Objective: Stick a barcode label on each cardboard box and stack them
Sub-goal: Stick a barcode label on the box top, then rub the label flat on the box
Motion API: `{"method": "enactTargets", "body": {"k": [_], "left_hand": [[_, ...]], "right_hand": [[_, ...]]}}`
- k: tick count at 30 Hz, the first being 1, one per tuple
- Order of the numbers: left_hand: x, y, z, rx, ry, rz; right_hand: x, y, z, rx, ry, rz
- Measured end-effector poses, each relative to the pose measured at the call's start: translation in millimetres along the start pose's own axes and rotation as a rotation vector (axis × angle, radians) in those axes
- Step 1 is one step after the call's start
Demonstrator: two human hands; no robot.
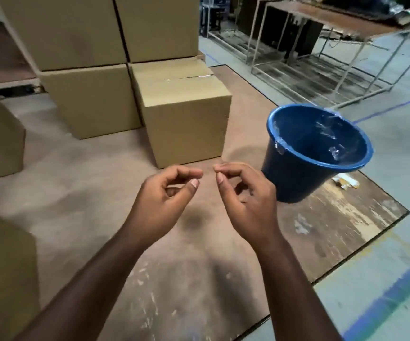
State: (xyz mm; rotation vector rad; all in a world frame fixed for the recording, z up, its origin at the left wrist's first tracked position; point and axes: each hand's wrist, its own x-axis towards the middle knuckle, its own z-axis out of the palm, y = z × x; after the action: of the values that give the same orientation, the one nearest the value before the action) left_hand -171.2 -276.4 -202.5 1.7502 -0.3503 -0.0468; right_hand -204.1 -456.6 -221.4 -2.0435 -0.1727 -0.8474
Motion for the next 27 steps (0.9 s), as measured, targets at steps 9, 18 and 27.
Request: {"method": "enactTargets", "body": {"k": [9, 18, 27], "left_hand": [[-128, 24, -213, 0.374, 0.344, 0.162], [-242, -18, -382, 0.680, 0.576, 0.021], [-238, -47, -423, 0.843, 0.325, -0.239]], "right_hand": [[-14, -165, 167, 0.400, -0.349, -0.165], [-60, -284, 296, 0.470, -0.761, -0.041], [-78, -294, 337, -0.279, -1.042, -0.381]]}}
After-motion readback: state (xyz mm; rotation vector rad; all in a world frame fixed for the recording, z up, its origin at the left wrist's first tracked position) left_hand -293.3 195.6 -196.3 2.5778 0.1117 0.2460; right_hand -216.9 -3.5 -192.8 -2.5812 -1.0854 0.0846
